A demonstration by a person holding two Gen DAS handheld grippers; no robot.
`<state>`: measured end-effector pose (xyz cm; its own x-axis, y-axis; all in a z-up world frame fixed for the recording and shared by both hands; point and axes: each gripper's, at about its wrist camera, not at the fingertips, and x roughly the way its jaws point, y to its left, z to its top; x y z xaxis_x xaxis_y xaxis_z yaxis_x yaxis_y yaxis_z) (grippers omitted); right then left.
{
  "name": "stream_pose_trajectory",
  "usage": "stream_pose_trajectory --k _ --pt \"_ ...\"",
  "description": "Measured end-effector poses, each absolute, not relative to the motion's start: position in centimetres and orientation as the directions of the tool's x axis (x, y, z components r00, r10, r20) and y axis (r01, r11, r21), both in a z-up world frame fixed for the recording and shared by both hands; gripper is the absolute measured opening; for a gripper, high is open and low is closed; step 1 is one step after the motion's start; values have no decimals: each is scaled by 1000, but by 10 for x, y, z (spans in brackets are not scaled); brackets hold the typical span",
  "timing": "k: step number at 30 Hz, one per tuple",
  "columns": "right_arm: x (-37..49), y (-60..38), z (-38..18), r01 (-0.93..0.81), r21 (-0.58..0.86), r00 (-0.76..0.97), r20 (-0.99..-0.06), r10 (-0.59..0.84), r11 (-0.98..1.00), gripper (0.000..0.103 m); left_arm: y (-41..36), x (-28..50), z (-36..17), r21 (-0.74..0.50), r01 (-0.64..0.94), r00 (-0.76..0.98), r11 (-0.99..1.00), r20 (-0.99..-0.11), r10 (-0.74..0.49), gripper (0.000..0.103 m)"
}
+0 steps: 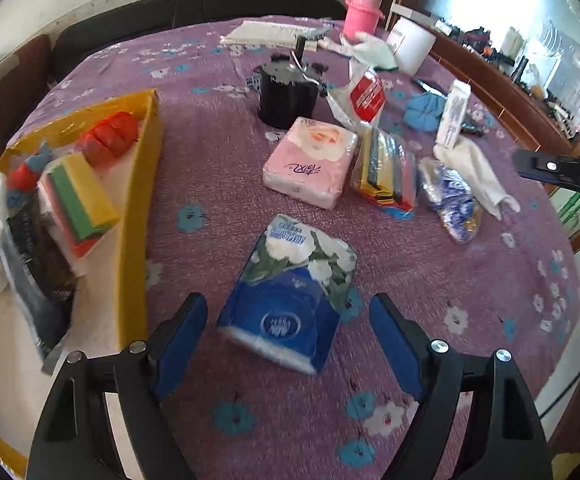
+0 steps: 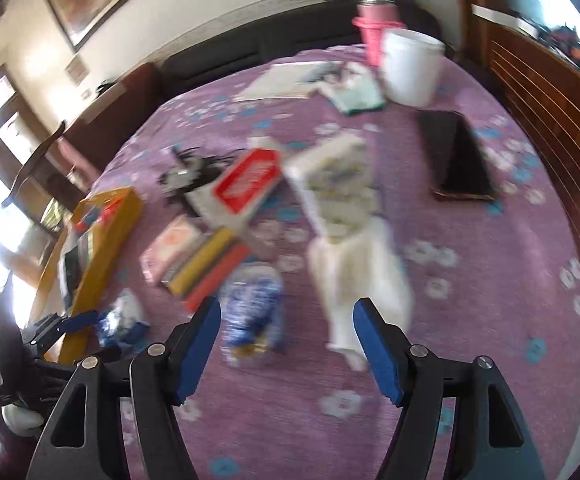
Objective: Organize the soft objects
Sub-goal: 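Grasp blue floral tissue pack with left tool while right tool grasps blue wrapped bag, then place tissue pack in tray with left tool while right tool drops blue bag there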
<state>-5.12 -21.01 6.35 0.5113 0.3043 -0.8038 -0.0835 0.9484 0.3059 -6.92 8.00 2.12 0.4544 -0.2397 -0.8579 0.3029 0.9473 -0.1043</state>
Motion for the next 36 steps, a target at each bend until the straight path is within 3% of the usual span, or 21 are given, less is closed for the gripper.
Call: stream_pose_trajectory --k 7,8,10,11,16,19,22,24,25,27,29,31,36 --pt "-50 -235 49 -31 360 496 -805 327 933 73 56 -56 8 46 314 497 948 -859 -123 82" --pt "-51 -232 47 -43 363 493 -803 336 931 73 57 -58 9 43 322 502 946 -854 -133 78" --pt "-50 -219 45 -87 364 482 -799 359 927 73 58 -63 12 4 347 485 938 -857 -176 58" --pt "-49 -211 43 -108 362 477 -799 368 926 73 59 -65 13 -12 349 479 937 -857 -189 55" --pt "-42 -167 33 -187 283 451 -826 338 941 75 59 -62 11 -25 341 478 940 -856 -196 56" --pt "-35 -153 23 -199 265 431 -841 327 943 75 55 -59 9 -35 346 476 937 -855 -207 67" --pt "-29 -147 13 -197 240 418 -857 303 951 75 47 -58 6 -5 346 497 938 -847 -188 69" --pt "-27 -144 13 -199 215 436 -855 283 956 75 45 -58 7 -7 339 504 941 -843 -188 65" --pt "-26 -142 13 -198 204 436 -857 273 959 75 46 -59 8 -11 338 510 941 -838 -193 52" --pt "-25 -140 12 -196 186 442 -860 256 963 75 48 -59 10 -38 336 499 941 -840 -212 51" --pt "-25 -135 12 -198 154 450 -863 229 968 72 53 -63 13 -74 329 497 941 -834 -240 51" --pt "-29 -132 12 -201 119 462 -864 202 972 52 59 -69 19 -100 329 501 939 -824 -263 51" --pt "-40 -131 17 -199 113 472 -860 196 974 50 82 -89 41 -178 318 523 931 -786 -328 51"
